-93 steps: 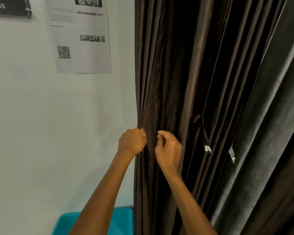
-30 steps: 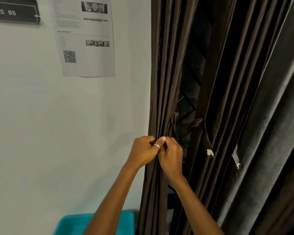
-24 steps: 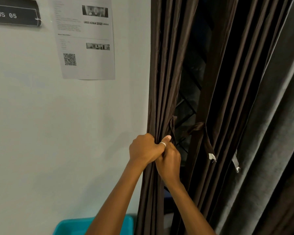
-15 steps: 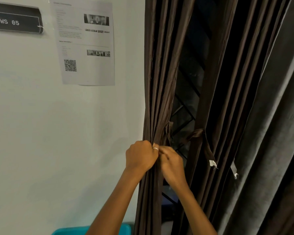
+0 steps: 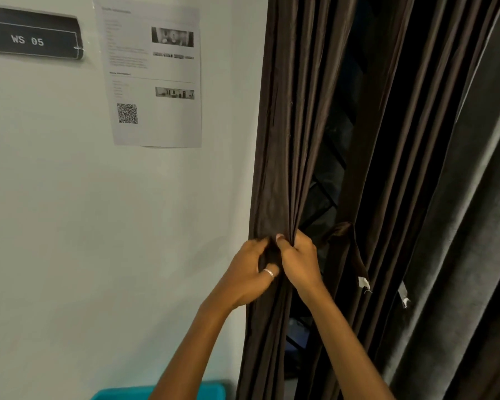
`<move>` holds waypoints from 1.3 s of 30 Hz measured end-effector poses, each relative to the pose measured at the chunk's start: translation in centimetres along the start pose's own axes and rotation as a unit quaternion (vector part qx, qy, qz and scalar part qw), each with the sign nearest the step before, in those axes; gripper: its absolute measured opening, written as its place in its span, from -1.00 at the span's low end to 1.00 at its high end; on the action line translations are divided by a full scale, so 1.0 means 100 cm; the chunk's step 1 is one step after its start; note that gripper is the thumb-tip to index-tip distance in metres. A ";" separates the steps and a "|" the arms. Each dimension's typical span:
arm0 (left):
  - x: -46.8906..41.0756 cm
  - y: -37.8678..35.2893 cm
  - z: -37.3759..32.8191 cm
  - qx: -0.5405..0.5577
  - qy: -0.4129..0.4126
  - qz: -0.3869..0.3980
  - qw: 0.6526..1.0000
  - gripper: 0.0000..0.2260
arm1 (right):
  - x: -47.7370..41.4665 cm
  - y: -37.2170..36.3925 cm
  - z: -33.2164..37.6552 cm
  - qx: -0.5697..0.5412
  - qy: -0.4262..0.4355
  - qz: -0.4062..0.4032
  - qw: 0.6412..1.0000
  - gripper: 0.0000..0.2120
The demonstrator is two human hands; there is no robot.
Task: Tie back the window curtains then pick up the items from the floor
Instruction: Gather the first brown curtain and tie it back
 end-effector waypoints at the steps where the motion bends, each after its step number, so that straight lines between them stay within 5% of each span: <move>1: -0.001 0.003 0.002 0.032 0.021 -0.024 0.999 -0.50 | 0.002 0.000 -0.001 -0.029 -0.009 0.007 1.000 -0.80; 5: -0.015 0.014 -0.004 0.114 0.062 -0.094 0.987 -0.40 | 0.006 0.002 0.005 -0.129 -0.037 0.023 0.991 -0.74; 10: -0.030 0.034 -0.017 0.187 0.112 -0.034 0.975 0.03 | 0.005 0.017 0.003 -0.246 -0.103 -0.002 0.964 -0.76; 17: -0.040 0.031 -0.018 0.238 0.132 0.057 0.960 -0.13 | -0.004 0.034 -0.010 -0.258 -0.158 -0.022 0.953 -0.79; 22: -0.042 0.028 -0.027 0.189 0.088 -0.001 0.978 -0.53 | -0.003 0.042 0.000 -0.023 -0.033 0.001 0.999 -0.78; 26: -0.040 0.018 -0.034 0.134 0.051 -0.058 0.988 -0.62 | 0.010 0.026 -0.005 0.284 0.093 -0.013 0.954 -0.59; 30: -0.038 0.006 -0.034 0.102 0.034 -0.066 0.992 -0.70 | 0.024 -0.004 -0.009 0.312 0.163 0.019 0.936 -0.22; 33: -0.036 0.002 -0.033 0.158 0.058 0.011 0.986 -0.63 | 0.024 -0.021 -0.010 0.348 0.137 0.062 0.926 0.03; 36: -0.032 0.002 -0.032 0.249 0.085 0.066 0.963 -0.35 | 0.027 -0.030 -0.007 0.362 0.115 0.088 0.921 0.07; 39: -0.030 0.008 -0.034 0.161 0.063 0.004 0.985 -0.31 | 0.030 -0.031 -0.010 0.321 0.145 0.118 0.928 -0.01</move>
Point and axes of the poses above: each hand's wrist, its own x-axis away from the middle knuckle, its own y-axis out of the back of the hand, z = x × y, the point moved 2 cm from there along -x, towards the middle knuckle, and after that the axes turned 15 degrees about y, right-handed, at the moved point
